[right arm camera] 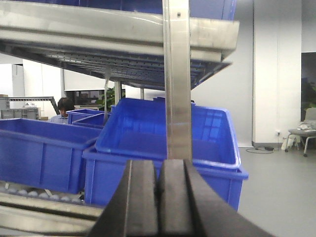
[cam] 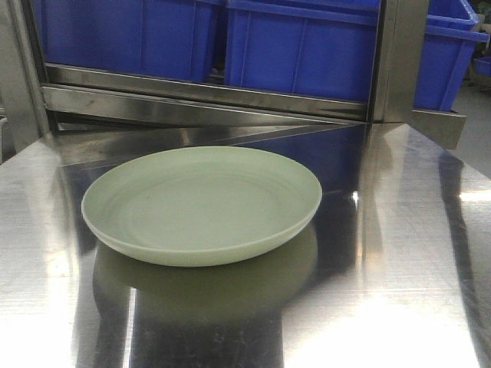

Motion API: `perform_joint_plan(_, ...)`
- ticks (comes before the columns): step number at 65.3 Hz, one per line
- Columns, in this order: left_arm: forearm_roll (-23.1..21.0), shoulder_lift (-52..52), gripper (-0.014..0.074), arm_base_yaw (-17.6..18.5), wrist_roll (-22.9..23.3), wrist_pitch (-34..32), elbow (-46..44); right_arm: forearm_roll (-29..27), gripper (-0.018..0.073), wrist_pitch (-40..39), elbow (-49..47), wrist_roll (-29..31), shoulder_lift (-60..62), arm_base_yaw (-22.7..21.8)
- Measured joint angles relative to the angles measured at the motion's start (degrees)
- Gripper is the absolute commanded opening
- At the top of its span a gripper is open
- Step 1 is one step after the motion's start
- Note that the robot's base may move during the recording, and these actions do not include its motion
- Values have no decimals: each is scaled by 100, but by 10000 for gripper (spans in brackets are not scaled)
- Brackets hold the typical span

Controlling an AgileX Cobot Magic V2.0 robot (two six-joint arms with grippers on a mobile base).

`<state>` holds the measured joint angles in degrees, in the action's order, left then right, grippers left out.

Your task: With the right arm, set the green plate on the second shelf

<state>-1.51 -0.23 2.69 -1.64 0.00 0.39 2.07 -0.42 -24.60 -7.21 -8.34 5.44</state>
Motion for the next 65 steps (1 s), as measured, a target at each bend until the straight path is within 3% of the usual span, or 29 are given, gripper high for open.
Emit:
perform_joint_plan(10, 0, 0, 130, 0, 0, 0, 0, -207, 50, 1332, -2100, -24, -1889, 0)
perform_joint_plan(17, 0, 0, 130, 0, 0, 0, 0, -647, 50, 3136, -3489, -24, -3399, 113)
perform_joint_plan(30, 0, 0, 130, 0, 0, 0, 0, -1385, 50, 5383, -4927, 78, -5402, 560)
perform_joint_plan(38, 0, 0, 130, 0, 0, 0, 0, -1713, 130, 5837, -5102, 111, -6237, 847)
perform_joint_plan(49, 0, 0, 130, 0, 0, 0, 0, -2116, 519, 5889, -5111, 111, -7100, 1220)
perform_joint_plan(52, 0, 0, 130, 0, 0, 0, 0, -2216, 580, 5832, -5114, 111, -7261, 1289)
perform_joint_plan(65, 0, 0, 130, 0, 0, 0, 0, -2417, 596, 5812, -5125, 111, -7831, 1486)
